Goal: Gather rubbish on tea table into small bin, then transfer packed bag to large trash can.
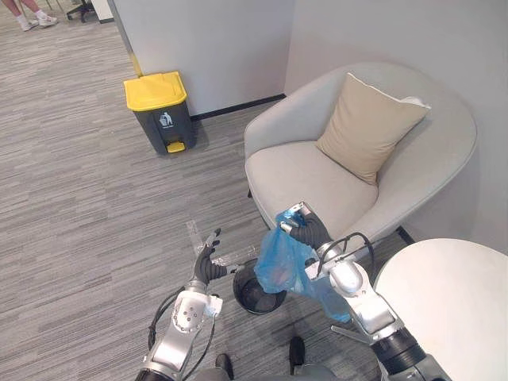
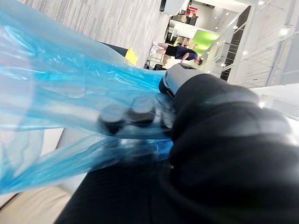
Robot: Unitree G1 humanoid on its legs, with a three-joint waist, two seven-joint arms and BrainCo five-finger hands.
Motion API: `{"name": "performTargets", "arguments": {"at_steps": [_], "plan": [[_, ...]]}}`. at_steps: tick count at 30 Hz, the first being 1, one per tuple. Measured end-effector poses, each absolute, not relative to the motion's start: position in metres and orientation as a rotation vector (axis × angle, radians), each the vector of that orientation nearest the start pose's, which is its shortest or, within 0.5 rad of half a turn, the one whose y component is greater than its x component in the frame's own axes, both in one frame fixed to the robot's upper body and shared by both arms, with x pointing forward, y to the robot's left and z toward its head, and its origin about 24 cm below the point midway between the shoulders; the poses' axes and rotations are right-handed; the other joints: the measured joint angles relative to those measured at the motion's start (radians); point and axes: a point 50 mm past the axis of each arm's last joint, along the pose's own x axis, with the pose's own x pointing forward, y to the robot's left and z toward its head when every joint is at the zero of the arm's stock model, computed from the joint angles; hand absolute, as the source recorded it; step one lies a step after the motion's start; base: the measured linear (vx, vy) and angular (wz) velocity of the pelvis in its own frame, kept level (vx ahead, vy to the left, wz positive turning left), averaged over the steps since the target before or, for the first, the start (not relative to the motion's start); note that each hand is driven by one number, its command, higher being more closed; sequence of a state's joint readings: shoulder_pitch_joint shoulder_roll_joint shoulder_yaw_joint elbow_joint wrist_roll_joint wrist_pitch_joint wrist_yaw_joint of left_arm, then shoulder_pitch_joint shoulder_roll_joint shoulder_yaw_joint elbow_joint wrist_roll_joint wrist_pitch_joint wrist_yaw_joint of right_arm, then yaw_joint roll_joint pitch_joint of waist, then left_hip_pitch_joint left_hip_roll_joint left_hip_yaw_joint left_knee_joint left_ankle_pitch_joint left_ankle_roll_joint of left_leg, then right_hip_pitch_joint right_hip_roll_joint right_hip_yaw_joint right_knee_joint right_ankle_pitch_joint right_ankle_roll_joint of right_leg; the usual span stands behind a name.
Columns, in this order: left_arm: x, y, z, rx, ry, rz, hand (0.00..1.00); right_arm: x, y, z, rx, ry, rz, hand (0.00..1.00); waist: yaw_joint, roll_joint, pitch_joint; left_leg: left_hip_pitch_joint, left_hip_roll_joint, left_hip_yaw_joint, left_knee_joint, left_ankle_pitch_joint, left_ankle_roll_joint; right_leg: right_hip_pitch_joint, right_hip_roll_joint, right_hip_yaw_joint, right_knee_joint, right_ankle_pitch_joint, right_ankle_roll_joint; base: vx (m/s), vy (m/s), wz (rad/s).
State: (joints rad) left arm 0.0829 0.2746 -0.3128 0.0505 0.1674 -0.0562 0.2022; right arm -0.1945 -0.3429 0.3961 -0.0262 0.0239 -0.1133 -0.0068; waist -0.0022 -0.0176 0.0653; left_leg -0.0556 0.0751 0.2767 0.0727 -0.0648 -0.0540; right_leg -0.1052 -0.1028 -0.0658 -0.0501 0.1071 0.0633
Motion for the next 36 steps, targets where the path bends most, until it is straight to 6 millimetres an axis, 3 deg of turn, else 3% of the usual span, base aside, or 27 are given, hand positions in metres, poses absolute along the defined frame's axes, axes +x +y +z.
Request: {"name": "performTargets", "arguments": {"at_steps": [9,18,28,36], "plan": [[0.247,0.137,0.035,0.614,-0.103,-0.250,0.00,0.272,-0.095,0.103,-0.296,-0.300,0.551,1.00,-0.009,-0.003,-0.005,0.013,-0.001,0.025,-0.002,-0.001,0.001,0.000,0.002,0.032,-0.006,0.012,-0.002,-0.03,-0.004,-0.09],[0.252,0.122,0.043,0.755,-0.182,-0.359,0.00,0.266,-0.077,0.119,-0.238,-0.352,0.673,1.00,-0.016,-0.004,-0.023,0.025,-0.002,0.035,-0.019,0.001,0.000,0.000,0.006,0.044,-0.008,0.012,-0.003,-0.01,-0.004,-0.04],[0.250,0.100,0.027,0.684,-0.132,-0.379,0.00,0.258,-0.041,0.139,-0.068,-0.427,0.766,1.00,-0.016,-0.008,-0.026,0.033,-0.006,0.039,-0.034,0.005,-0.001,0.000,0.007,0.047,-0.009,0.012,-0.003,0.00,-0.001,0.00],[0.251,0.089,0.013,0.639,-0.069,-0.361,0.00,0.253,-0.025,0.141,0.022,-0.413,0.806,1.00,-0.013,-0.019,-0.034,0.046,-0.006,0.042,-0.060,0.018,-0.005,-0.002,0.012,0.050,-0.009,0.011,-0.004,0.00,-0.001,-0.01]]}}
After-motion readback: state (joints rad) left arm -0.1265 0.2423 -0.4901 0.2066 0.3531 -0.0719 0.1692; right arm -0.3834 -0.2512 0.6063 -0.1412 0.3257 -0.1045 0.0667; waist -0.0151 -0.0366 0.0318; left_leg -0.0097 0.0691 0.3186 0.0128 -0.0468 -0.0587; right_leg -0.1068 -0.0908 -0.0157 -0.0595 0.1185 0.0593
